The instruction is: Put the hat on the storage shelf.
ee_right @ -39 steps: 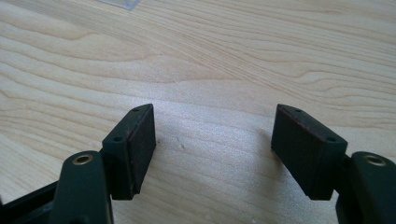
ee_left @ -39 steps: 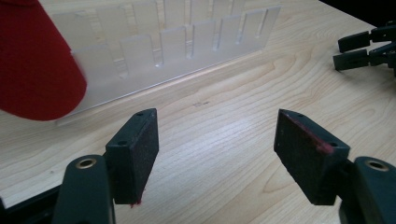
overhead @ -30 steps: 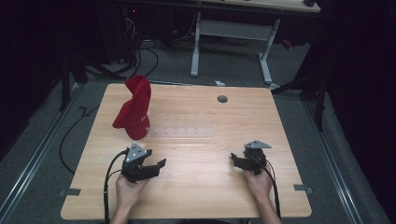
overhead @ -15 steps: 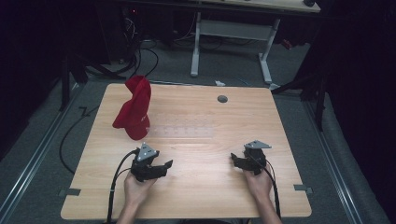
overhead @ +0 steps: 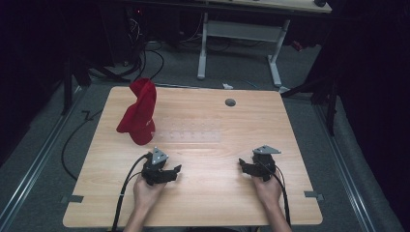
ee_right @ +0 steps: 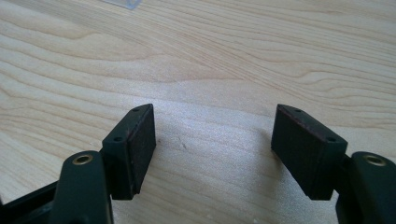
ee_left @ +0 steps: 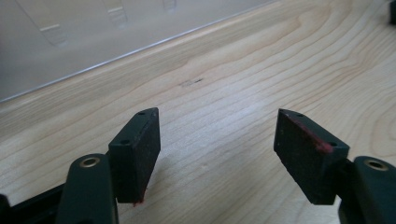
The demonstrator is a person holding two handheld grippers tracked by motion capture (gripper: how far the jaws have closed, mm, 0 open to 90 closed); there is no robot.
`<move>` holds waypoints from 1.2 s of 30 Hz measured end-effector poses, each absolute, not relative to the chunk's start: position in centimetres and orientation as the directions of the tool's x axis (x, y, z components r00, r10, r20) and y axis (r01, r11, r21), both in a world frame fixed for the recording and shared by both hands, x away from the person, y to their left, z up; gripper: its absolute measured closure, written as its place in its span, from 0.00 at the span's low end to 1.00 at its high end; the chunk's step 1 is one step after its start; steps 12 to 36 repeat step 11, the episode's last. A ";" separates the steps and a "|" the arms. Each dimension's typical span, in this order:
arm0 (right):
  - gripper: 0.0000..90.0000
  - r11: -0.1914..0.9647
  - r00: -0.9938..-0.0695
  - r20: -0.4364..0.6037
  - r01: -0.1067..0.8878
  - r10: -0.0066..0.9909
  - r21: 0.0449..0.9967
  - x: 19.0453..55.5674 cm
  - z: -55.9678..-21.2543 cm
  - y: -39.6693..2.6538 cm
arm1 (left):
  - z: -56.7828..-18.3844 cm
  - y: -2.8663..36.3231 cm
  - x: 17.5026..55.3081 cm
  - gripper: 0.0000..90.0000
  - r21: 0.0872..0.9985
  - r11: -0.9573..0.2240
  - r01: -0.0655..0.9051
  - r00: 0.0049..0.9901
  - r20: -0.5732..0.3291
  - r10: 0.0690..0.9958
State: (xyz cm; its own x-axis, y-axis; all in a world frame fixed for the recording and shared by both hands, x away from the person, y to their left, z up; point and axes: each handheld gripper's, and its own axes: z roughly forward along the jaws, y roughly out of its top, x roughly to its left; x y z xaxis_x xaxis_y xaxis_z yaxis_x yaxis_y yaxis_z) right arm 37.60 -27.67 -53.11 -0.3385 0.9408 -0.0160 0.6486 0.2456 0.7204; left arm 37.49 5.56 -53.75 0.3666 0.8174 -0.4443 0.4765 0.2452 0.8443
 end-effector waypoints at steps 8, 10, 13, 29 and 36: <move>0.34 0.246 -0.340 -0.016 0.648 0.940 0.721 37.6 -53.1 -27.7 | -54.6 5.2 37.8 0.32 0.854 0.198 0.481 0.354 -0.396 0.848; 0.34 0.247 -0.340 -0.016 0.648 0.940 0.721 37.6 -53.1 -27.7 | -54.6 5.2 37.8 0.31 0.854 0.198 0.481 0.353 -0.396 0.848; 0.34 0.247 -0.340 -0.017 0.648 0.940 0.721 37.6 -53.1 -27.7 | -54.6 5.2 37.8 0.31 0.853 0.198 0.483 0.352 -0.396 0.848; 0.34 0.247 -0.340 -0.017 0.648 0.940 0.721 37.6 -53.1 -27.7 | -54.6 5.2 37.8 0.31 0.853 0.198 0.483 0.352 -0.396 0.848; 0.34 0.247 -0.340 -0.017 0.648 0.940 0.721 37.6 -53.1 -27.7 | -54.6 5.2 37.8 0.31 0.853 0.198 0.483 0.352 -0.396 0.848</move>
